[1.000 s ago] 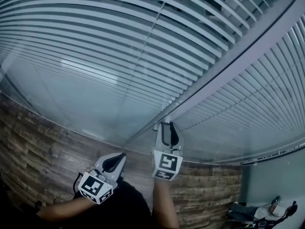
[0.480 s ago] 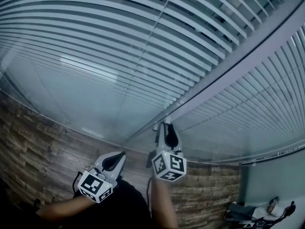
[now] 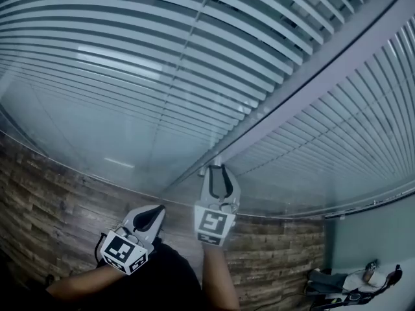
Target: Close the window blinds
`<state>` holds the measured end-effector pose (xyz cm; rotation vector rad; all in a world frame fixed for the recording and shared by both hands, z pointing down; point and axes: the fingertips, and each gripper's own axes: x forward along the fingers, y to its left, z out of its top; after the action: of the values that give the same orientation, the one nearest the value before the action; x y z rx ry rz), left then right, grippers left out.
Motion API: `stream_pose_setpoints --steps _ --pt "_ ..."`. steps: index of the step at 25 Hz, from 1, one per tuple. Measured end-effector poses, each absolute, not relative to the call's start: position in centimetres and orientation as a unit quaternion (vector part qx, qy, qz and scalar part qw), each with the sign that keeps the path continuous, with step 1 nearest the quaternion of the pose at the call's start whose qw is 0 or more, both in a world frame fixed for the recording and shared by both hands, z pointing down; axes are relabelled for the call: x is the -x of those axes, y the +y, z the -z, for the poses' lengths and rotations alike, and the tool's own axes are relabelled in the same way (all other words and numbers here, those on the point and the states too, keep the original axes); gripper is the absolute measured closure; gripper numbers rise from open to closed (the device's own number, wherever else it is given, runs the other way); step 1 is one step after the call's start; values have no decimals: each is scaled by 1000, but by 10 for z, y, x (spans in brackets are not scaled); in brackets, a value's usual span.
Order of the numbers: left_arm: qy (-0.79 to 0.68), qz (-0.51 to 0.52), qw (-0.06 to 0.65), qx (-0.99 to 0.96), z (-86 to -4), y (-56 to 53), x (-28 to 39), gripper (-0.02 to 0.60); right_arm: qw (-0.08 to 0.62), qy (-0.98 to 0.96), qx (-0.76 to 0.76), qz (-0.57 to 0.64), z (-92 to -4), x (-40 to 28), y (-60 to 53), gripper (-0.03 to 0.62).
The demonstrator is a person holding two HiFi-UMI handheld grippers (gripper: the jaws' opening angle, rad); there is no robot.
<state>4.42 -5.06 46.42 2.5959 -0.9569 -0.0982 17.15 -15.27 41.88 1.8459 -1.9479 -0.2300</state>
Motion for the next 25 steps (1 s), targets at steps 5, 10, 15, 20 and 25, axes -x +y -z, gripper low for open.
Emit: stream_pose_setpoints --steps 5,10,15,20,25 --pt "-333 35 183 -924 -461 -45 -48 581 138 -722 -678 6 -415 -174 -150 445" --pt "-344 33 190 -919 -465 -40 -39 581 26 -725 -684 -81 -414 -176 -142 427" --pt "-354 30 198 -914 -470 -51 -34 581 3 -720 -686 -104 -416 -182 -156 462" --pt "-353 31 197 -914 -471 -49 -31 581 96 -725 -682 -36 -417 -177 -155 462" --pt "-348 28 197 -916 -471 -50 -39 581 183 -729 -659 27 -419 -175 -159 459"
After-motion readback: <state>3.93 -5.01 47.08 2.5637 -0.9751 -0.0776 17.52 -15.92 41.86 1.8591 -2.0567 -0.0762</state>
